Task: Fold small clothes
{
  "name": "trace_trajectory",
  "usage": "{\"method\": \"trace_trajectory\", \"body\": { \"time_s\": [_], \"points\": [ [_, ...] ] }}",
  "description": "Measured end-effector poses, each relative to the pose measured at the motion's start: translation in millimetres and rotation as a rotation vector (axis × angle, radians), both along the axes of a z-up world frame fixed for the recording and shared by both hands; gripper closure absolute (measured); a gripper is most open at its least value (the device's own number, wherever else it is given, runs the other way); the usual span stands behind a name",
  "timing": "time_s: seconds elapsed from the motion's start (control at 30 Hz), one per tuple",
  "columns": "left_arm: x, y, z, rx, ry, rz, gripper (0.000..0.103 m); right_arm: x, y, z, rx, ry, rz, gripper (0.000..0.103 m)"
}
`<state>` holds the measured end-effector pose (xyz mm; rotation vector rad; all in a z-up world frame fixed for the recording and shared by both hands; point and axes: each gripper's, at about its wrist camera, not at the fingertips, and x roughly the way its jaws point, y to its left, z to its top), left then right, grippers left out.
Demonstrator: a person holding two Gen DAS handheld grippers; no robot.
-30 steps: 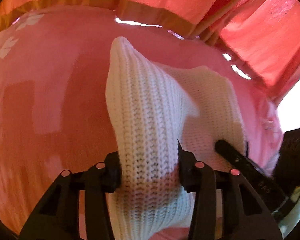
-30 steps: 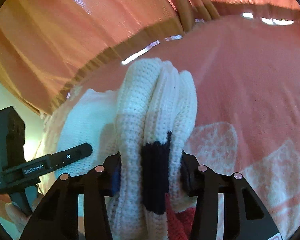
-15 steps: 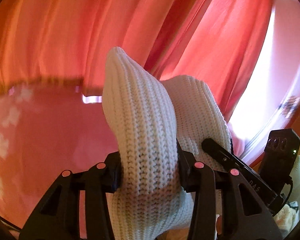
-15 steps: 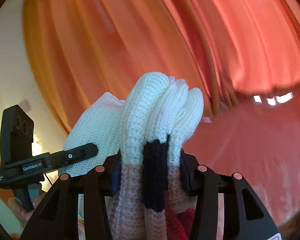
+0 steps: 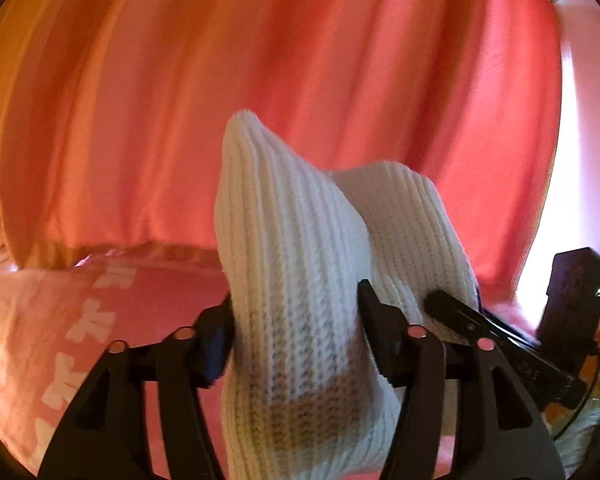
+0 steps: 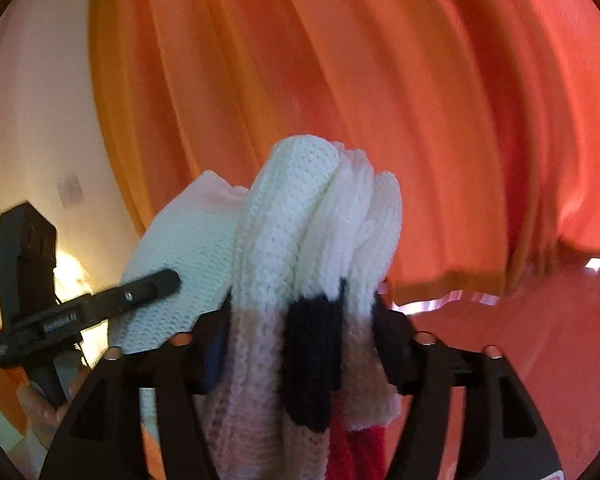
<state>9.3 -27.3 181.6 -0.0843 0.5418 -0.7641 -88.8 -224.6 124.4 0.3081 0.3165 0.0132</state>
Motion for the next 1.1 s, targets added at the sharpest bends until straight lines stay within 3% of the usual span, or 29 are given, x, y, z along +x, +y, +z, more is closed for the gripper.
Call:
{"method": "trace_trajectory", "body": {
  "time_s": [0.07, 0.13, 0.2, 0.27, 0.37, 0.43, 0.57, 0.63, 0.67, 0.7, 0.8, 0.83, 0.9, 0.97, 1.03, 1.1],
  "points": [
    [49, -1, -67, 0.074, 0.105, 0.109, 0.026, 36, -14, -52, -0.023, 0.150, -0.070, 0.036],
    [80, 3, -118, 0.148, 0.215, 0.184, 0.028, 49, -28, -95, 0.006, 0.270, -0.115, 0.039],
    [98, 17, -153, 0.201, 0.333, 0.239, 0.033, 43, -30, -111, 0.045, 0.272, -0.104, 0.039],
    [102, 31, -160, 0.182, 0.410, 0.236, 0.032, 44, -26, -114, 0.029, 0.299, -0.093, 0.039],
    [91, 42, -163, 0.154, 0.411, 0.218, 0.024, 41, -15, -118, 0.010, 0.326, -0.073, 0.026],
    [89, 40, -171, 0.158, 0.447, 0.208, 0.021, 48, -9, -127, 0.005, 0.386, -0.091, 0.025],
    [94, 28, -200, 0.147, 0.567, 0.143, 0.021, 70, -16, -141, 0.103, 0.435, -0.057, 0.026],
    [88, 19, -210, 0.192, 0.576, 0.119, 0.022, 79, -15, -156, 0.140, 0.473, -0.013, 0.048],
    [84, 13, -216, 0.226, 0.579, 0.106, 0.030, 83, -13, -162, 0.150, 0.497, 0.008, 0.080],
    [83, 5, -222, 0.263, 0.585, 0.081, 0.047, 86, -11, -166, 0.146, 0.517, 0.016, 0.083],
    [79, 0, -220, 0.302, 0.554, 0.087, 0.064, 74, -6, -144, 0.102, 0.422, 0.019, 0.099],
    [81, 0, -218, 0.293, 0.548, 0.083, 0.065, 64, -5, -127, 0.067, 0.353, 0.007, 0.099],
    [83, 2, -215, 0.280, 0.541, 0.077, 0.066, 59, -14, -123, 0.054, 0.341, -0.024, 0.099],
    [86, 1, -223, 0.297, 0.565, 0.083, 0.062, 69, -34, -162, 0.116, 0.505, -0.069, 0.099],
    [86, -1, -226, 0.295, 0.583, 0.085, 0.054, 69, -45, -182, 0.207, 0.553, -0.074, 0.091],
    [87, 1, -221, 0.264, 0.573, 0.091, 0.040, 65, -46, -164, 0.183, 0.502, -0.082, 0.060]
  ]
}}
